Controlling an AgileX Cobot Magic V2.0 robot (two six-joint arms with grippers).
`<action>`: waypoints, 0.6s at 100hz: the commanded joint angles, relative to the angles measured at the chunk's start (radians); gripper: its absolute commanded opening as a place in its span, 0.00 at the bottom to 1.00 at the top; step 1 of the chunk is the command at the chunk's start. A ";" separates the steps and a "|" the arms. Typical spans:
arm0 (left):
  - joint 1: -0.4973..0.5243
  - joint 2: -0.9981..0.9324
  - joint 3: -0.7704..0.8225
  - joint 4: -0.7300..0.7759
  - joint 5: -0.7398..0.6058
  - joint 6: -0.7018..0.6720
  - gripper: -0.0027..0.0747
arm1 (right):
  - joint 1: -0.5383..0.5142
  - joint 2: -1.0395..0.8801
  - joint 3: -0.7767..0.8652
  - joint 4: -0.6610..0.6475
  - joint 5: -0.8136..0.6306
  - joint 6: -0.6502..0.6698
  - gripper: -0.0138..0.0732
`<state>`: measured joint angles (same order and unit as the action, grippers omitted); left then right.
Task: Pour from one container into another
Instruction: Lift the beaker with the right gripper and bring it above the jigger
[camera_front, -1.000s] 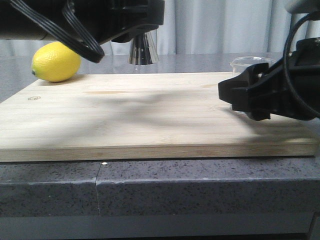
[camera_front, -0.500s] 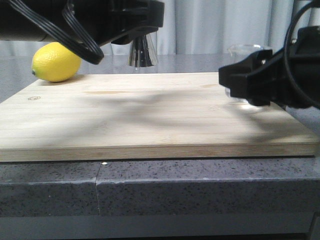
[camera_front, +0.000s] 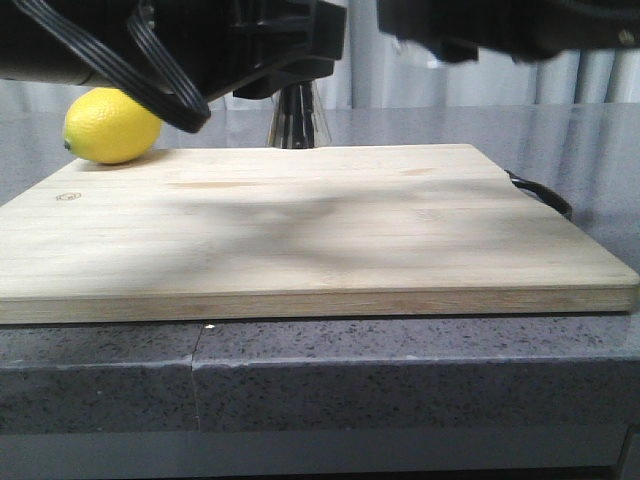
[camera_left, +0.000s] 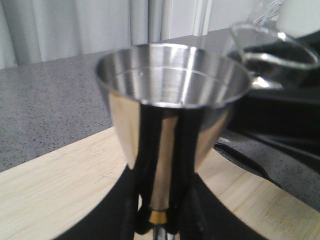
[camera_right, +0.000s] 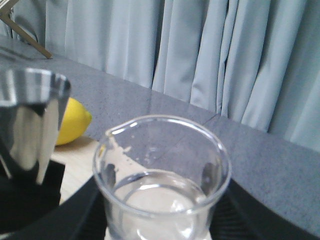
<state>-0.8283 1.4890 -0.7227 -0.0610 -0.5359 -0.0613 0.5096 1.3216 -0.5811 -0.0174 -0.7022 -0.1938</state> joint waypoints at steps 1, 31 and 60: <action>-0.015 -0.044 -0.025 0.001 -0.065 -0.008 0.01 | 0.000 -0.037 -0.086 -0.039 -0.042 -0.041 0.44; -0.059 -0.044 -0.025 0.001 -0.058 -0.008 0.01 | 0.000 -0.037 -0.250 -0.191 0.111 -0.066 0.44; -0.059 -0.044 -0.025 0.001 -0.054 -0.006 0.01 | 0.000 -0.037 -0.326 -0.362 0.183 -0.066 0.44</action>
<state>-0.8792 1.4890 -0.7227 -0.0606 -0.5087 -0.0613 0.5096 1.3200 -0.8594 -0.3329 -0.4653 -0.2515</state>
